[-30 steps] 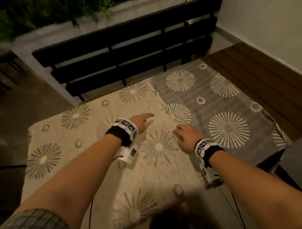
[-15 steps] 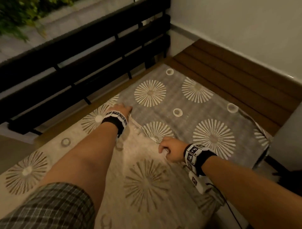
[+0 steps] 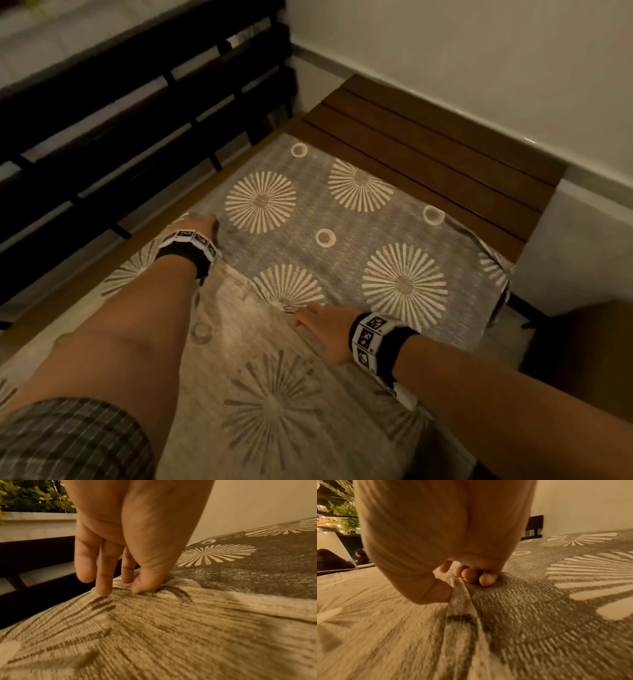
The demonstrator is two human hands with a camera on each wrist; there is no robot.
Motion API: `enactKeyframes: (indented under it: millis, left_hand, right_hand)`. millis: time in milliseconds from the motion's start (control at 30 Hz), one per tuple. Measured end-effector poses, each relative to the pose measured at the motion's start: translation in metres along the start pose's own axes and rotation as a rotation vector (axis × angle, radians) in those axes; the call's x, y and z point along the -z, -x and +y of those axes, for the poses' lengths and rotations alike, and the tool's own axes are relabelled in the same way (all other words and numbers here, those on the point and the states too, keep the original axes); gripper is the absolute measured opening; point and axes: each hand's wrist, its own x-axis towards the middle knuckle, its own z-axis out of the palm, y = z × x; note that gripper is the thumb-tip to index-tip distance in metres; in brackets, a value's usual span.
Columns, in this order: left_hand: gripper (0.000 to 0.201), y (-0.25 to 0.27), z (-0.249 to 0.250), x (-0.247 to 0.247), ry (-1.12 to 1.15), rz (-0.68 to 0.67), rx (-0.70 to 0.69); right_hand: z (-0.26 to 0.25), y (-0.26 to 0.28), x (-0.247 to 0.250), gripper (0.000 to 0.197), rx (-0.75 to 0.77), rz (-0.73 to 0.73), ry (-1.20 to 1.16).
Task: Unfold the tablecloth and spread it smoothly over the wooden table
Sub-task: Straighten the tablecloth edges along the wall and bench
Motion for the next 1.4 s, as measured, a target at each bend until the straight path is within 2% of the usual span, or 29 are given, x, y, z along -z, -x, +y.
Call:
enactKeyframes:
  millis: [167,267,333,400,500,600,733,800,900,967,1067,1133,1167,1300,1400]
  left_hand:
    - [0.032,0.001,0.004,0.0,-0.022,-0.045,0.05]
    - [0.026,0.002,0.006,0.0,-0.086,-0.031,0.034]
    - [0.018,0.002,0.008,0.001,-0.149,-0.083,0.038]
    - [0.018,0.002,0.006,0.001,-0.181,-0.12,0.024]
    - [0.014,0.0,-0.003,0.0,-0.172,-0.085,-0.028]
    - [0.027,-0.004,-0.009,0.001,-0.157,-0.041,0.017]
    - [0.025,-0.012,-0.013,0.008,-0.187,-0.021,0.085]
    - [0.03,-0.013,-0.014,0.012,-0.192,-0.016,0.089]
    - [0.047,-0.019,-0.003,0.024,-0.224,-0.043,-0.086]
    - [0.055,-0.029,0.009,0.037,-0.114,-0.013,-0.093]
    - [0.035,-0.045,0.037,0.075,0.278,0.092,0.009]
    - [0.034,-0.055,0.058,0.1,0.553,0.187,0.066]
    - [0.032,-0.059,0.067,0.113,0.613,0.221,0.076]
    - [0.027,-0.076,0.098,0.149,0.658,0.284,0.027]
    - [0.031,-0.095,0.129,0.171,0.636,0.314,0.001]
  right_hand:
    - [0.002,0.011,-0.003,0.084,-0.005,0.015,0.093]
    - [0.006,0.019,-0.007,0.097,-0.033,0.002,0.177]
    - [0.01,0.023,-0.01,0.101,-0.038,0.006,0.188]
    - [0.012,0.026,-0.011,0.104,-0.052,0.015,0.179]
    - [0.015,0.03,-0.012,0.1,-0.082,0.037,0.162]
    - [0.015,0.038,-0.016,0.103,-0.103,0.058,0.15]
    - [0.033,0.059,-0.026,0.09,-0.23,0.083,-0.09]
    - [0.045,0.073,-0.024,0.081,-0.261,0.069,-0.132]
    - [0.062,0.082,-0.017,0.069,-0.313,0.036,-0.211]
    - [0.072,0.081,-0.011,0.063,-0.34,0.023,-0.248]
    - [0.091,0.087,0.008,0.054,-0.434,0.038,-0.31]
    - [0.111,0.1,0.02,0.058,-0.492,0.065,-0.362]
    - [0.121,0.109,0.026,0.06,-0.523,0.081,-0.401]
    - [0.17,0.149,0.043,0.061,-0.59,0.151,-0.583]
    - [0.213,0.17,0.062,0.055,-0.578,0.239,-0.608]
